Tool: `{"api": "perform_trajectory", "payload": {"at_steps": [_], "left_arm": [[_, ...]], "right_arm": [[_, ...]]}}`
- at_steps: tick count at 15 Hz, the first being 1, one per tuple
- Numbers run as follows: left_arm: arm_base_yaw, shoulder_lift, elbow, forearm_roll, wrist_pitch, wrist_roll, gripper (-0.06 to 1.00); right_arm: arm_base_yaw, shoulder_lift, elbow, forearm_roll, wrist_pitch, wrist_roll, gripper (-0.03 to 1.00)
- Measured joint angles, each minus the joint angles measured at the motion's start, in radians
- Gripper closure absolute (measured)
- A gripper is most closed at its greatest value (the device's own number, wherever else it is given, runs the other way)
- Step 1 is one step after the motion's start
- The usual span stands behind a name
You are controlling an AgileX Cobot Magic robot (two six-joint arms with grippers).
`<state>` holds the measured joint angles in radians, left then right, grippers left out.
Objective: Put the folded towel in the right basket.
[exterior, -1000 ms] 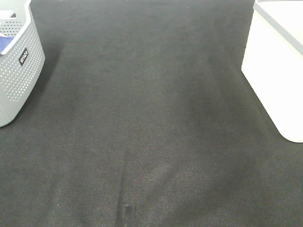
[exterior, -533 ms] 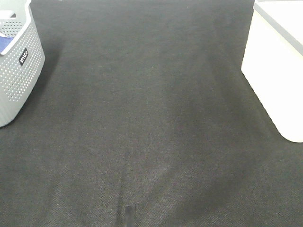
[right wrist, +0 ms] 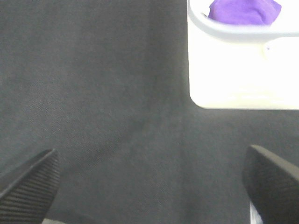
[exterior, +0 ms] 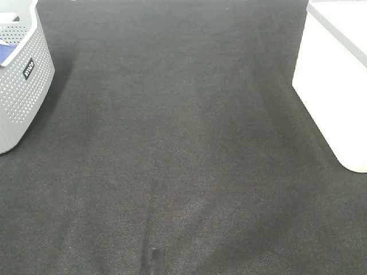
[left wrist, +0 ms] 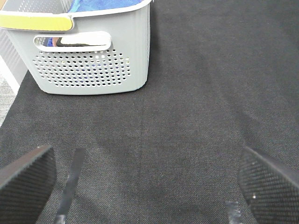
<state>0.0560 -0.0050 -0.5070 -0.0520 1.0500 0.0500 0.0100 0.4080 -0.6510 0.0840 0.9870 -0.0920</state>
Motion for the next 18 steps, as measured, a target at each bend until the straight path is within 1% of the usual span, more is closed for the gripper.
{"api": "perform_trajectory", "payload": {"at_steps": [2,4,5,8,18], "left_arm": [[0.000,0.000,0.000,-0.001,0.000,0.000,-0.05],[0.000,0.000,0.000,-0.001,0.000,0.000,-0.05],[0.000,0.000,0.000,-0.001,0.000,0.000,-0.05],[0.000,0.000,0.000,-0.004,0.000,0.000,-0.05],[0.000,0.000,0.000,-0.009,0.000,0.000,-0.05]], "right_arm": [[0.000,-0.135,0.075,-0.018,0.011,0.000,-0.01],[0.000,-0.233,0.126,-0.034,0.048,0.000,-0.01],[0.000,-0.285,0.142,-0.034,0.065,0.000,-0.01],[0.000,-0.406,0.146,-0.034,0.068,0.000,-0.01],[0.000,-0.412,0.146,-0.034,0.069,0.001,-0.01]]}}
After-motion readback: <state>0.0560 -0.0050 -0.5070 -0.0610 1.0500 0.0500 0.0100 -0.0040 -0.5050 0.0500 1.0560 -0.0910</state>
